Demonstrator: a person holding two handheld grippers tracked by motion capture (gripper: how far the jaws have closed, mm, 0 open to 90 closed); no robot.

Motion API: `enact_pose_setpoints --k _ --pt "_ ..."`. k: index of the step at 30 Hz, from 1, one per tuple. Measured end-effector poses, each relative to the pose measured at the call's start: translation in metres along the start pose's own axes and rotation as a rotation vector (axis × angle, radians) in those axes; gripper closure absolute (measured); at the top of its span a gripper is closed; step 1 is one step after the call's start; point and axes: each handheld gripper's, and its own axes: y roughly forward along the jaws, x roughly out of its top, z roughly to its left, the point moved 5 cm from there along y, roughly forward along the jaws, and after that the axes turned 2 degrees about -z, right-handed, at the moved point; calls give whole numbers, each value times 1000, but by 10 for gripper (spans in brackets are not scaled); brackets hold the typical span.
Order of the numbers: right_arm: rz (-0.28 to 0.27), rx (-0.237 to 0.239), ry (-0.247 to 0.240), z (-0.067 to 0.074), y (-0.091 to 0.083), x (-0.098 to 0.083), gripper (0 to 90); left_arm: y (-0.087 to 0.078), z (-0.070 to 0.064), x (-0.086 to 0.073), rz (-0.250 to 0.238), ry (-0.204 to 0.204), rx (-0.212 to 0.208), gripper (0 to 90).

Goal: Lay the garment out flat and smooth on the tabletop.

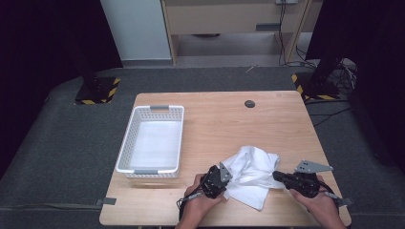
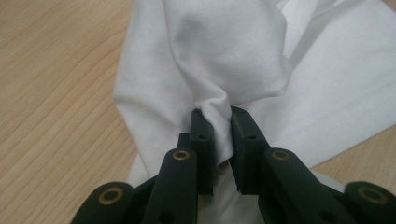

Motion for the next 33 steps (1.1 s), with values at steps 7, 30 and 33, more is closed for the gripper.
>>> enact_pose_setpoints --k 7,30,33 --pt "18 0 0 0 3 -3 860 -7 3 4 -34 -64 -38 762" --pt "-22 -47 119 -25 -13 -6 857 -37 27 12 -108 -100 113 520" --pt "-19 -52 120 -27 -12 -8 856 -45 24 18 -141 -101 113 481"
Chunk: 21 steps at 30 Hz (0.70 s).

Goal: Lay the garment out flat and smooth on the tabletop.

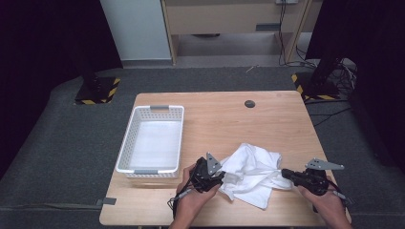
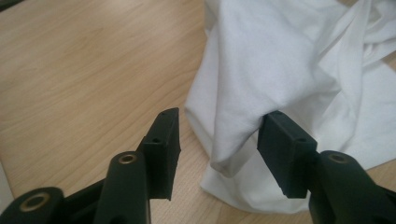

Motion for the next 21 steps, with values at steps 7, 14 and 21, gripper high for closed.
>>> enact_pose_setpoints --k 7,14,21 --pt "9 -7 -4 0 2 -1 852 -9 -16 11 -45 30 -21 462" --pt "20 -12 1 -2 4 -4 844 -16 -29 22 -82 30 -59 468" --pt "22 -24 -17 0 6 -5 807 -1 -59 22 -73 103 -128 532"
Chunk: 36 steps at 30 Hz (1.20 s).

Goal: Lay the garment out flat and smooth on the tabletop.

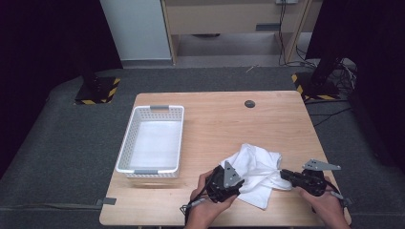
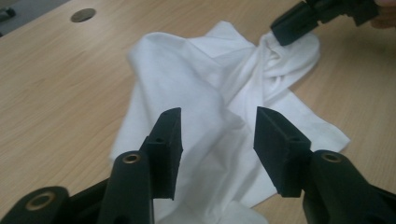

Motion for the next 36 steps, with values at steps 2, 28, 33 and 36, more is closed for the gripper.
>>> enact_pose_setpoints --k 2,28,33,36 --pt "-3 -4 -5 1 1 0 787 7 -8 -2 16 20 -26 566" --pt "37 -19 -41 7 -23 -24 585 63 -16 -33 225 79 -153 771" --pt "78 -25 -70 9 -18 -26 758 61 -17 -33 228 69 -161 844" --pt "80 -33 -68 6 -19 -25 809 57 -20 -29 221 70 -173 859"
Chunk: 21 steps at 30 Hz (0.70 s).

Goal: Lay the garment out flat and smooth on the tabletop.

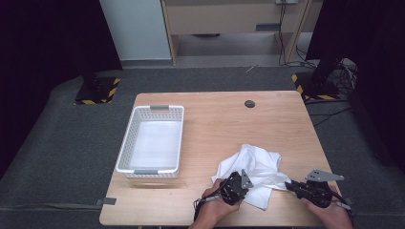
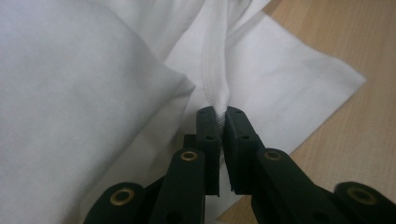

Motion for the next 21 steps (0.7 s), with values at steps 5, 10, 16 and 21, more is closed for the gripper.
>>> enact_pose_setpoints --k 5,10,16,21 --pt "-20 -18 15 -7 -5 1 817 -16 -9 17 -53 24 -9 866" --pt "-30 -22 18 -10 -8 2 815 -35 -14 36 -128 8 -32 867" --pt "-41 -8 5 -7 -8 5 811 -59 -9 54 -210 -7 -16 867" --pt "-40 0 -7 -3 -5 6 791 -63 0 55 -213 16 66 867"
